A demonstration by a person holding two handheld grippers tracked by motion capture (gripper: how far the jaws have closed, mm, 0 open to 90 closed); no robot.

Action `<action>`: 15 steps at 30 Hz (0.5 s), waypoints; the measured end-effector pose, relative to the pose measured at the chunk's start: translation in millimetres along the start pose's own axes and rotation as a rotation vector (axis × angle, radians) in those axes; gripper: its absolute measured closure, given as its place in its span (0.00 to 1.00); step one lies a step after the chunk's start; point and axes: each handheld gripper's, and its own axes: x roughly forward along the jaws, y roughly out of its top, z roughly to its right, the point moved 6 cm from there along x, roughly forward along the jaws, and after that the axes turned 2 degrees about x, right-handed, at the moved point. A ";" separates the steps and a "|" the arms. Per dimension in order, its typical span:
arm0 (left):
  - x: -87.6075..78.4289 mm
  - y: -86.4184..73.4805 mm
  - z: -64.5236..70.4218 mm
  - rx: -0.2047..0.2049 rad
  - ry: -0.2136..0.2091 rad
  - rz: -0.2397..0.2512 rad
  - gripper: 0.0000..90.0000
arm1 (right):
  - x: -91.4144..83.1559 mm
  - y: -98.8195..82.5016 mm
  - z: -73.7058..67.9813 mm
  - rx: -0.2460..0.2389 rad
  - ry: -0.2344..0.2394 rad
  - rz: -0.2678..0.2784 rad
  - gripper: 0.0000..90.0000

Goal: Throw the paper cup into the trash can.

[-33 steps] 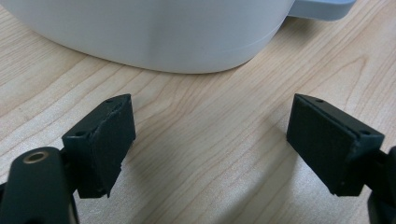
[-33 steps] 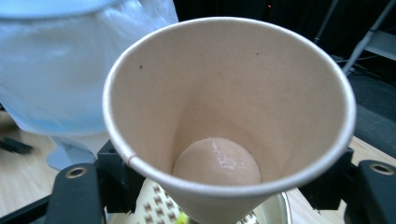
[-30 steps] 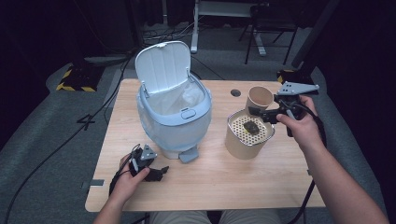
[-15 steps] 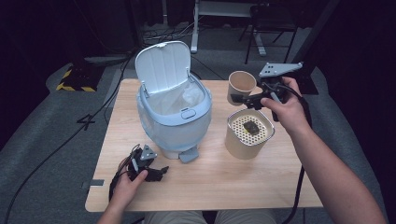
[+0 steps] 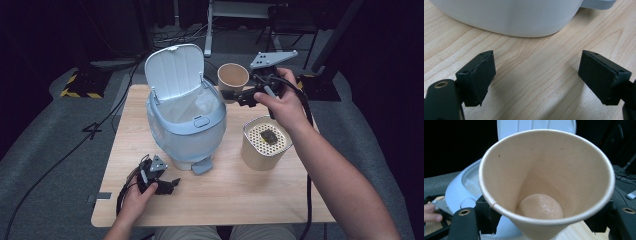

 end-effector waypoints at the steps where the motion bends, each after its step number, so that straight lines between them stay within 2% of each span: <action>1: 0.1 0.0 -0.1 0.000 0.000 -0.001 0.16 | 3.6 2.7 -2.3 -0.001 0.004 0.002 0.31; 4: -0.1 0.1 -0.7 0.008 0.003 -0.002 0.16 | 16.6 8.6 -10.1 0.021 0.025 -0.006 0.31; 15: 0.8 0.6 -2.2 0.014 0.005 -0.008 0.14 | 59.1 16.3 -28.4 0.024 0.059 -0.023 0.30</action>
